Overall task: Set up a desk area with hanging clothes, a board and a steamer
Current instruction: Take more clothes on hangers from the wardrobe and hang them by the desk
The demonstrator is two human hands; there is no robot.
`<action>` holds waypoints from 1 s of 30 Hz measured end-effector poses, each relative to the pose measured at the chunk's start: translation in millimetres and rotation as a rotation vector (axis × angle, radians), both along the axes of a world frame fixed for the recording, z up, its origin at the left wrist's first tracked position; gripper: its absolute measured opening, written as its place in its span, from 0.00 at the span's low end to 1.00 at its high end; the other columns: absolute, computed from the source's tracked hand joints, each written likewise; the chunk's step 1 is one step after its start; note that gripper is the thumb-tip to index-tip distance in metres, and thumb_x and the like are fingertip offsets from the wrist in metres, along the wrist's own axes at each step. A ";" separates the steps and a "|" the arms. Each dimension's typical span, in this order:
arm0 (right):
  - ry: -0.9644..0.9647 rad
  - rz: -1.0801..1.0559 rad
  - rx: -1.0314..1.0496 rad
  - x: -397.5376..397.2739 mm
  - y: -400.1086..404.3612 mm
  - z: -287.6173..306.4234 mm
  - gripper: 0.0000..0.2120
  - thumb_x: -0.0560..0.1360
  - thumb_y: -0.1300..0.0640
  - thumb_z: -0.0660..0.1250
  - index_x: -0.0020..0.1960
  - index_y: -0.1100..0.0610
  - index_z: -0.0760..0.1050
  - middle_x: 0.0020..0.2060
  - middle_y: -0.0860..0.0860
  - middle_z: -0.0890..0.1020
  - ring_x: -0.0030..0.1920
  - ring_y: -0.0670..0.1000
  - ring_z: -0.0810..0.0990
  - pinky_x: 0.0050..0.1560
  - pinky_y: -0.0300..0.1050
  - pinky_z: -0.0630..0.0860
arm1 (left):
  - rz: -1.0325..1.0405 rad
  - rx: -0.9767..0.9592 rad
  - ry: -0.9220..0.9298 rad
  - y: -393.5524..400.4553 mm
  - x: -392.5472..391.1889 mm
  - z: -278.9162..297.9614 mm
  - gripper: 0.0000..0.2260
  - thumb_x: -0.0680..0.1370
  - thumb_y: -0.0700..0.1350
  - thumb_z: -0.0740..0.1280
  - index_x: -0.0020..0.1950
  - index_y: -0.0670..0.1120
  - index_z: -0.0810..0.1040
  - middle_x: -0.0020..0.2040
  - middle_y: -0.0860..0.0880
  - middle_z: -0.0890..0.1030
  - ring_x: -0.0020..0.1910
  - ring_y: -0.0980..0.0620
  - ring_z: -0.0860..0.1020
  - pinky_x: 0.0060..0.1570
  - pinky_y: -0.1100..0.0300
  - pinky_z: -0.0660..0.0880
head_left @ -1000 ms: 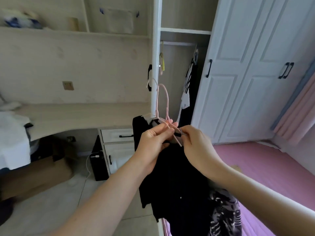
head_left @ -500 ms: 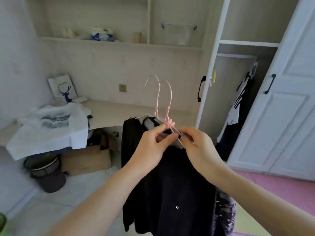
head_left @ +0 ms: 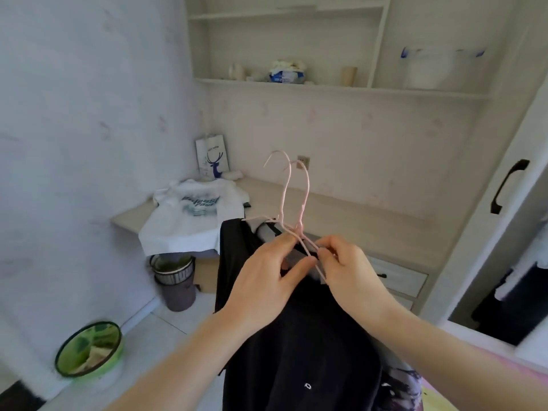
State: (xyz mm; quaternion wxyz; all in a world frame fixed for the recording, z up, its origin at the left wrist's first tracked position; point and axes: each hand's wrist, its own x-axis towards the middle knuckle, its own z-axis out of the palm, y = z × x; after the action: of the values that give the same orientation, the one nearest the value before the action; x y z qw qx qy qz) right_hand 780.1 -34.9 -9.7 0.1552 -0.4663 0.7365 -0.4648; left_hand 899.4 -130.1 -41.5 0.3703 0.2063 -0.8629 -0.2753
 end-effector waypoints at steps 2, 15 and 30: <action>-0.003 -0.028 -0.037 10.5 -18.9 2.2 0.11 0.82 0.57 0.55 0.46 0.51 0.75 0.34 0.48 0.77 0.31 0.43 0.73 0.30 0.32 0.69 | 0.027 -0.072 -0.036 -16.6 13.8 -1.7 0.26 0.76 0.65 0.57 0.74 0.62 0.60 0.68 0.66 0.70 0.57 0.64 0.72 0.59 0.69 0.68; -0.050 0.129 0.039 73.1 -108.1 -3.6 0.06 0.80 0.52 0.60 0.46 0.52 0.73 0.33 0.48 0.78 0.26 0.39 0.72 0.27 0.33 0.68 | 0.207 -0.520 -0.192 -100.3 83.9 -5.6 0.18 0.81 0.55 0.54 0.65 0.52 0.75 0.64 0.58 0.76 0.55 0.52 0.73 0.45 0.55 0.74; 0.506 0.189 0.136 116.5 -165.7 -31.1 0.03 0.81 0.56 0.57 0.52 0.54 0.69 0.39 0.47 0.74 0.37 0.48 0.74 0.38 0.47 0.74 | 0.140 -0.354 -0.017 -189.3 168.4 -33.5 0.11 0.75 0.37 0.66 0.55 0.44 0.82 0.51 0.53 0.82 0.50 0.52 0.78 0.51 0.55 0.76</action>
State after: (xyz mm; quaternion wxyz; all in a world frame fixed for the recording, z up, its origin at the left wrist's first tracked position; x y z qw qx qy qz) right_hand 896.6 -200.7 -40.8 0.0400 -0.6225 0.7348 -0.2664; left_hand 1067.8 -319.3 -75.0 0.4118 0.1996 -0.8845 -0.0911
